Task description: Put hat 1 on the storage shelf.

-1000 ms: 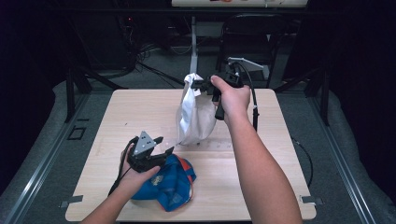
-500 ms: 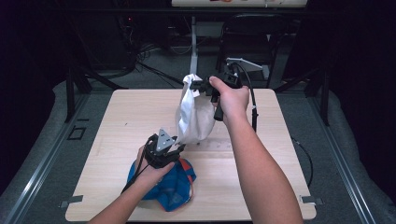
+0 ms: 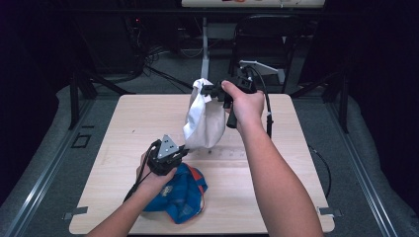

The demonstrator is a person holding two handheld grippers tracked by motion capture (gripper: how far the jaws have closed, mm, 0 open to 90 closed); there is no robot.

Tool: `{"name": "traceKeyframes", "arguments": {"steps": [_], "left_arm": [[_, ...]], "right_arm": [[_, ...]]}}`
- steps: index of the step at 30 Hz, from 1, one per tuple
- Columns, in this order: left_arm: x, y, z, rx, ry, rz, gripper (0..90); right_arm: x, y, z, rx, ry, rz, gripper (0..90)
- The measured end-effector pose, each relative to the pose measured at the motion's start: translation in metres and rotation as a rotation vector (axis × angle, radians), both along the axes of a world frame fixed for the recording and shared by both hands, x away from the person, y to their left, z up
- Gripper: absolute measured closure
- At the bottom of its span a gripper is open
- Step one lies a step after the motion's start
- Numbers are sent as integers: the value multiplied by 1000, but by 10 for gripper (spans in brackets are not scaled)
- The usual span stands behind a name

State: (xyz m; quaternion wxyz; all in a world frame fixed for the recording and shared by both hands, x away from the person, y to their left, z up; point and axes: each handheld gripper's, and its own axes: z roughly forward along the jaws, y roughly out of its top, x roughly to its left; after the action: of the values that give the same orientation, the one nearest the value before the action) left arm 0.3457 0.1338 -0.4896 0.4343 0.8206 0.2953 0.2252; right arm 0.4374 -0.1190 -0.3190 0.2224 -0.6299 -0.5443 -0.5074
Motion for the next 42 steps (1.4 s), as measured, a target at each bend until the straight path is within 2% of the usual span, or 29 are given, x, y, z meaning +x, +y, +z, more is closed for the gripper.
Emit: {"name": "traceKeyframes", "arguments": {"steps": [4,7,9,11,18,21,24,28,29,35,36,37,39,40,41,42], "left_arm": [[3,6,-4,-50,17,-13,834],[3,8,-9,-52,23,-17,835],[3,11,-11,-73,28,-14,836],[2,14,-12,-67,27,9,836],[0,21,-16,-81,38,30,845],[-1,22,-18,-90,44,48,846],[-3,22,-20,-109,67,93,847],[-4,23,-23,-99,87,102,851],[-4,23,-24,-110,83,104,851],[-2,26,-28,-118,103,110,853],[-1,26,-30,-109,129,105,853],[0,26,-33,-97,139,103,853],[2,25,-38,-79,166,97,853],[2,25,-38,-79,166,97,854],[2,26,-40,-99,161,103,854],[2,27,-39,-91,173,101,853]], "right_arm": [[0,-2,0,-10,0,0,820],[1,0,-2,-20,4,3,820],[1,2,-5,-17,7,16,820],[1,5,-7,-9,10,15,820],[2,8,-14,-28,19,35,819],[2,9,-16,-46,21,34,819],[2,9,-20,-77,28,48,819],[2,7,-26,-101,31,51,820],[2,6,-27,-105,33,49,820],[2,5,-35,-117,37,55,820],[1,6,-38,-142,45,67,820],[1,7,-39,-143,47,61,820],[2,9,-43,-176,53,68,820],[2,9,-43,-176,53,68,820],[2,10,-49,-187,53,72,819],[2,10,-50,-181,51,63,819]]}}
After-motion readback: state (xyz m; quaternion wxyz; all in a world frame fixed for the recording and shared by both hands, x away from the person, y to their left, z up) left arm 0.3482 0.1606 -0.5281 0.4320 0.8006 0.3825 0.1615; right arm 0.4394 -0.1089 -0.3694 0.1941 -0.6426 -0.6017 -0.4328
